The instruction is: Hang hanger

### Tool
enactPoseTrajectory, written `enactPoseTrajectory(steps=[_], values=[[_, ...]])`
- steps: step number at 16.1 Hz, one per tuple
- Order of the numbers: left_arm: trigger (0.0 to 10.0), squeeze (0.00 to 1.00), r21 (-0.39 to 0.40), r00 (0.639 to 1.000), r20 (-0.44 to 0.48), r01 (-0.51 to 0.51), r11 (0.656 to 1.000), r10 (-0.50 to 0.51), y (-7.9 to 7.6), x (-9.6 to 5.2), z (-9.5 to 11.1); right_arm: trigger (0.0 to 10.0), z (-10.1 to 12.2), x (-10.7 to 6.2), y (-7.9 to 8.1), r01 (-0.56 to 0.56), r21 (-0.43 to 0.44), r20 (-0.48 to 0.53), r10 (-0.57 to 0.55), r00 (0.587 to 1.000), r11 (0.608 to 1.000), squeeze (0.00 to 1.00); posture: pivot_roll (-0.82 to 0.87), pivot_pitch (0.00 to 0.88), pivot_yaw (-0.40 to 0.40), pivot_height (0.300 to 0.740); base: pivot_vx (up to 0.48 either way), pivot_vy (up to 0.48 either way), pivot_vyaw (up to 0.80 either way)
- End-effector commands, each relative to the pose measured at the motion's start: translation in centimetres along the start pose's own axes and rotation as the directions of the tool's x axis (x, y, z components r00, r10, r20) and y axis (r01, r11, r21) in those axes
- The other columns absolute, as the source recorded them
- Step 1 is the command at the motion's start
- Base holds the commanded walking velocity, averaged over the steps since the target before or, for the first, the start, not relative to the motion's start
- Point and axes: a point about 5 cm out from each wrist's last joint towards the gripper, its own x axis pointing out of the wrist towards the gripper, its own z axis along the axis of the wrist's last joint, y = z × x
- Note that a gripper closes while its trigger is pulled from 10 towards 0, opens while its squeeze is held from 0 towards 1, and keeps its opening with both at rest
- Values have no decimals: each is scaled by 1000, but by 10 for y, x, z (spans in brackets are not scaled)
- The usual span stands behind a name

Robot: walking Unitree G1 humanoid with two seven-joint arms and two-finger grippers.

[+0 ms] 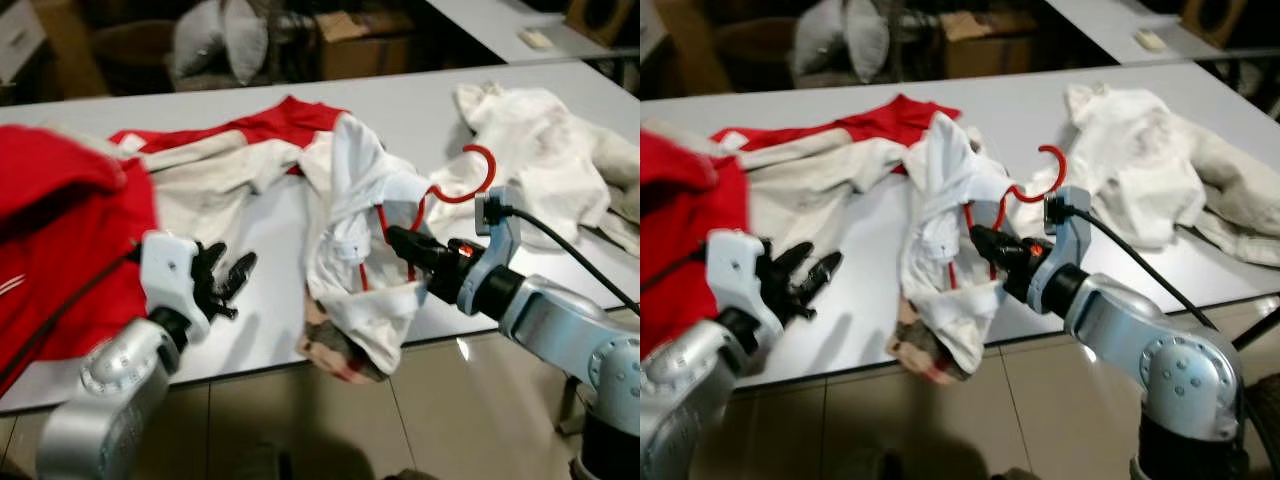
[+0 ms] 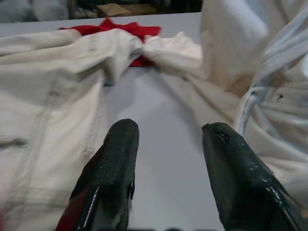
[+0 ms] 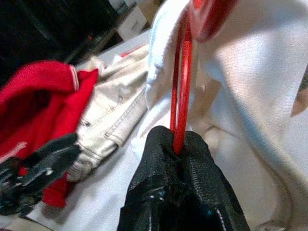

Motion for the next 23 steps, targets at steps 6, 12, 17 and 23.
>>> enactPoseTrajectory(steps=[6,12,17,23], values=[[10000,0,40,999,32,-16,999,14,-13,-4,9,10000,-9,-12,-1,-6,-137,-18,4,1000,991,0,-144,116,-1,740,0,-323,68],[10000,0,52,1000,29,0,999,-1,-18,-5,9,10000,-19,-17,1,-67,-184,-65,56,996,981,0,-146,109,16,740,0,-433,0],[10000,0,15,1000,9,28,999,-28,-20,-6,6,10000,-29,-29,11,-229,-217,-177,192,965,949,0,-150,114,19,740,0,-87,640],[10000,0,67,995,-41,94,993,-92,-17,-16,1,10000,-34,-45,8,-323,-253,-280,251,927,912,0,-156,129,16,740,0,0,800]])
